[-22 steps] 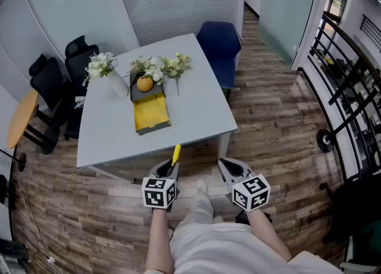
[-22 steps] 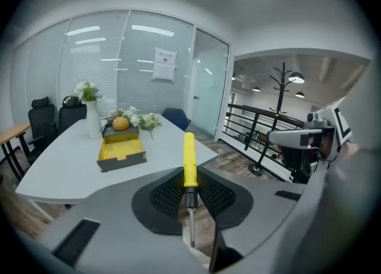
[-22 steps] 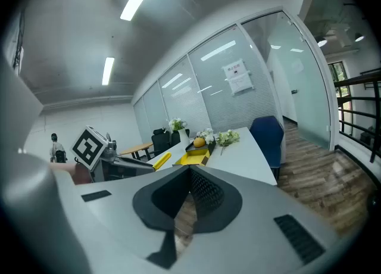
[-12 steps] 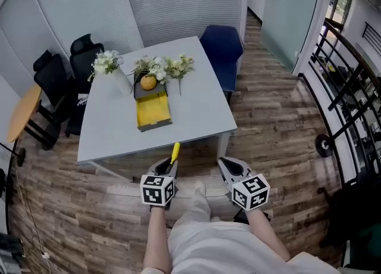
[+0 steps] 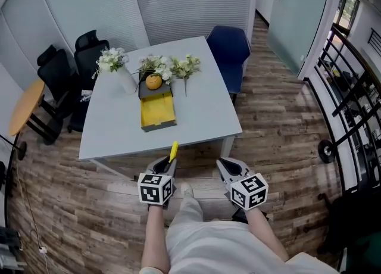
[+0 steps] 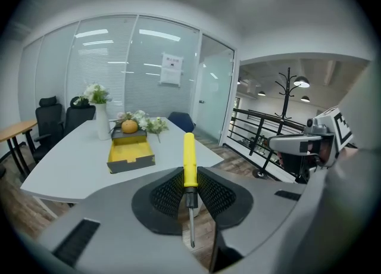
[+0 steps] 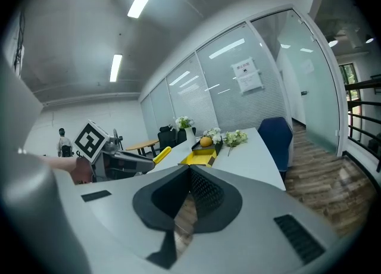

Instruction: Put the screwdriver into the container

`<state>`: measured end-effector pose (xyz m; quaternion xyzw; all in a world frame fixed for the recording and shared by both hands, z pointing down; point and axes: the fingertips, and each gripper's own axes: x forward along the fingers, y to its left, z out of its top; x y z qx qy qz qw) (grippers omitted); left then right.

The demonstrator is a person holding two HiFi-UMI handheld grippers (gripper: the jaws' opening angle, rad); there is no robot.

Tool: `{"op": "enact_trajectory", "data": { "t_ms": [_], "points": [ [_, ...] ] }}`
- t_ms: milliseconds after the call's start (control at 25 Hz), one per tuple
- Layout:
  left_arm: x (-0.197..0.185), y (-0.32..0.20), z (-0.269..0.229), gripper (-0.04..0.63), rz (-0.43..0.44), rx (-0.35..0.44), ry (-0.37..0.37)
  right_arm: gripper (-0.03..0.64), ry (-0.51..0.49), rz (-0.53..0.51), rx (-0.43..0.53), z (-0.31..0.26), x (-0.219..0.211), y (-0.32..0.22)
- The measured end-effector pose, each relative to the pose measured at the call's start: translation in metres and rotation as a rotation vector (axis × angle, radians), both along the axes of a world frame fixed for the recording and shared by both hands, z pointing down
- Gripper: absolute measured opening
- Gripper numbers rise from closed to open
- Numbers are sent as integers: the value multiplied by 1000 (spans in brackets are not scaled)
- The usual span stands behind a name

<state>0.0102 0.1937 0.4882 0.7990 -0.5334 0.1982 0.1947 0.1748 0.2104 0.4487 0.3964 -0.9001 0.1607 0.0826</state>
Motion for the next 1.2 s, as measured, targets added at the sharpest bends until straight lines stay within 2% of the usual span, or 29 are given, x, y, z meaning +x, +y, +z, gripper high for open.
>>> {"op": "enact_trajectory", "data": {
  "t_ms": [240,440,880,1200],
  "points": [
    [-29,-39,4,72,-20,-2,16,15,19,-21,-24,11,-28,-40],
    [-67,-92,12,72,-34,-16,46,15,47,-38,-51,20,-70,-93],
    [-158,-217,40,72,-7,-120,77,15,72,6,-137,41,-160,-221],
    [-196,-275,63,72,42,-178,101,15,100,45,-197,63,-204,-280]
  ]
}}
